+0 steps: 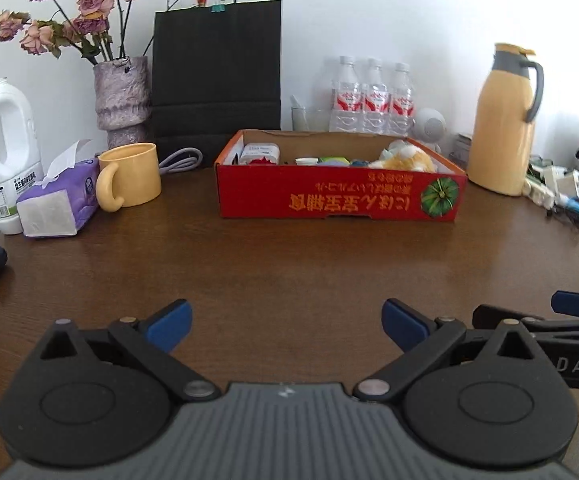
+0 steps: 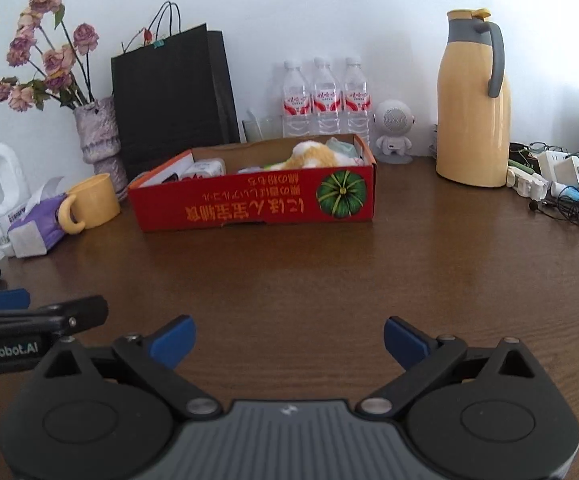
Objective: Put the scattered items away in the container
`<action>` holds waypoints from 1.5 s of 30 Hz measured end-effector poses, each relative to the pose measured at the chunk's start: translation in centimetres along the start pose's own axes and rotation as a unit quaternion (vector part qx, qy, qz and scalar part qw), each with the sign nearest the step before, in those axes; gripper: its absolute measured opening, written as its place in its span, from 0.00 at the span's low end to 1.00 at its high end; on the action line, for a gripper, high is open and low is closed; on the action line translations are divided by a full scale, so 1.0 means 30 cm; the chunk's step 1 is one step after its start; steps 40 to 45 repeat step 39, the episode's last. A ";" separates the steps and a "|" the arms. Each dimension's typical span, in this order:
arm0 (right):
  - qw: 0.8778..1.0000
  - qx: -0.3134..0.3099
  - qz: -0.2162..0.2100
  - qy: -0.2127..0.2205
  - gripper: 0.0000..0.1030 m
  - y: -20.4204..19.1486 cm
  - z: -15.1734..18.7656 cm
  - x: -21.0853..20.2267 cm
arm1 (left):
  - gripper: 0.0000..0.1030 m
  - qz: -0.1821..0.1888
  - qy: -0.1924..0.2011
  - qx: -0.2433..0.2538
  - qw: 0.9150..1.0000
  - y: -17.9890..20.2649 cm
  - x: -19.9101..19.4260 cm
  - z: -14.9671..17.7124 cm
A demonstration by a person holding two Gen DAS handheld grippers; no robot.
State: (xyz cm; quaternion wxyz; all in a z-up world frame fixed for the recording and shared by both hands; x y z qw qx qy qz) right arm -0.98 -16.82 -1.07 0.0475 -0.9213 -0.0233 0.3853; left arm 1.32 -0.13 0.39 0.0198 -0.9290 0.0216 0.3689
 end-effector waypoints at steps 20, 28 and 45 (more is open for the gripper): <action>0.997 -0.017 0.047 -0.060 1.00 0.013 -0.039 0.155 | 1.00 0.000 -0.084 -0.002 0.996 0.008 0.175 0.002; 0.997 -0.018 0.044 -0.060 1.00 0.014 -0.058 0.171 | 1.00 -0.002 -0.076 -0.007 0.997 0.013 0.179 0.000; 0.997 -0.023 0.040 -0.060 1.00 0.014 -0.053 0.167 | 1.00 0.003 -0.076 -0.002 0.997 0.011 0.191 -0.010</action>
Point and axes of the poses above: each gripper's, at about its wrist camera, not at the fingertips, and x roughly the way its jaws point, y to its right, z to its underside, the point moved 3 cm from there along x, roughly the way its jaws point, and after that the axes turned 12 degrees about -y, right-handed, at the moved point
